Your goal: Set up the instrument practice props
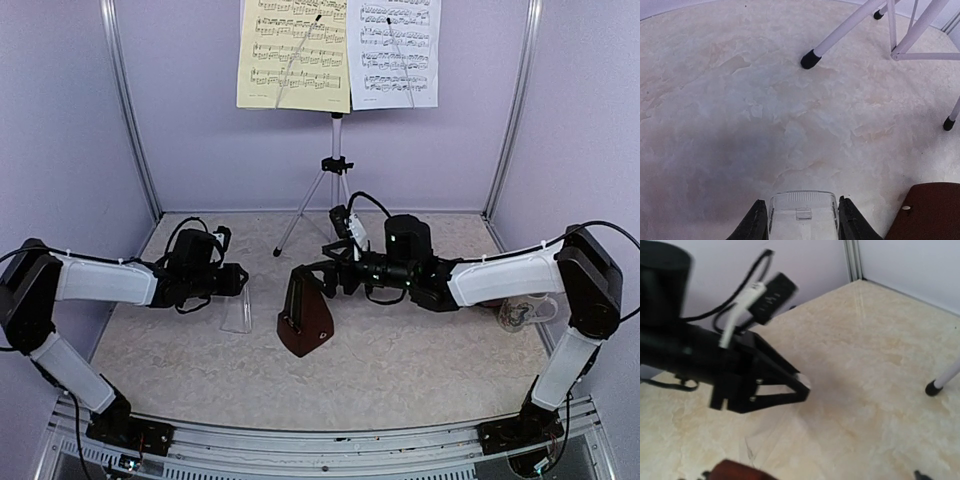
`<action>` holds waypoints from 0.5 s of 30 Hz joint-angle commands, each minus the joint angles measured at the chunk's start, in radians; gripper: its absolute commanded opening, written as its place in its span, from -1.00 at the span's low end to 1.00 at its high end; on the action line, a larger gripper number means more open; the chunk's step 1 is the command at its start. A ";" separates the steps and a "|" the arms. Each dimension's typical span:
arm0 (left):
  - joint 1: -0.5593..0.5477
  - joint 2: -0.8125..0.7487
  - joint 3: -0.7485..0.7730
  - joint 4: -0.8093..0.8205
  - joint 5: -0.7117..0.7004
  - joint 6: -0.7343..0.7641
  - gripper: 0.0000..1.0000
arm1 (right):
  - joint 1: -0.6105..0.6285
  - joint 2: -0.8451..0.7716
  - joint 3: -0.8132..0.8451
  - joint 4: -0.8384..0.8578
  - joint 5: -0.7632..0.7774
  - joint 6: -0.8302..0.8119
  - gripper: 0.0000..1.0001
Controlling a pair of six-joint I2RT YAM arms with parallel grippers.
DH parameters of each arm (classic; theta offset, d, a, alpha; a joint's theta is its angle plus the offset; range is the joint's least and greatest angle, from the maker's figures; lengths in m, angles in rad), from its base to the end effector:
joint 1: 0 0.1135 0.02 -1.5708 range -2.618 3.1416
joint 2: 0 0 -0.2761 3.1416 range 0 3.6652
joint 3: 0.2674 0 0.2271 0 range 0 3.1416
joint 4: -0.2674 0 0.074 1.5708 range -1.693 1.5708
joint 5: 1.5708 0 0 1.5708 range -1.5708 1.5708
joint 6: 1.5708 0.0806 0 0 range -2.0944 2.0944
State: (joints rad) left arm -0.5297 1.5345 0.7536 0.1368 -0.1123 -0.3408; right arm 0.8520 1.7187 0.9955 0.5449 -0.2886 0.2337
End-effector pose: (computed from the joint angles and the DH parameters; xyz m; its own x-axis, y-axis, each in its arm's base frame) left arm 0.2902 -0.1595 0.1853 -0.6304 -0.0158 -0.7761 0.2271 0.9523 -0.2039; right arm 0.2550 0.3263 0.2598 -0.3234 -0.0325 -0.9457 -0.8542 0.4399 0.2770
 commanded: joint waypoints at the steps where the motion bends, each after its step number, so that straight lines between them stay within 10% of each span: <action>1: 0.016 0.087 0.072 -0.074 -0.009 0.014 -0.52 | -0.001 -0.063 -0.019 -0.101 -0.017 0.001 0.93; 9: 0.018 0.217 0.125 -0.128 -0.140 0.080 -0.45 | -0.007 -0.119 -0.068 -0.171 0.002 0.001 0.95; 15: 0.010 0.154 0.081 -0.073 -0.117 0.070 0.32 | -0.009 -0.125 -0.050 -0.194 0.003 0.003 0.98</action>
State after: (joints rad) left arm -0.5190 1.7481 0.8577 0.0250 -0.2230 -0.2821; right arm 0.8478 1.6249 0.9409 0.3855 -0.2913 0.2337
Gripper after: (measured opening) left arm 0.585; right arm 0.992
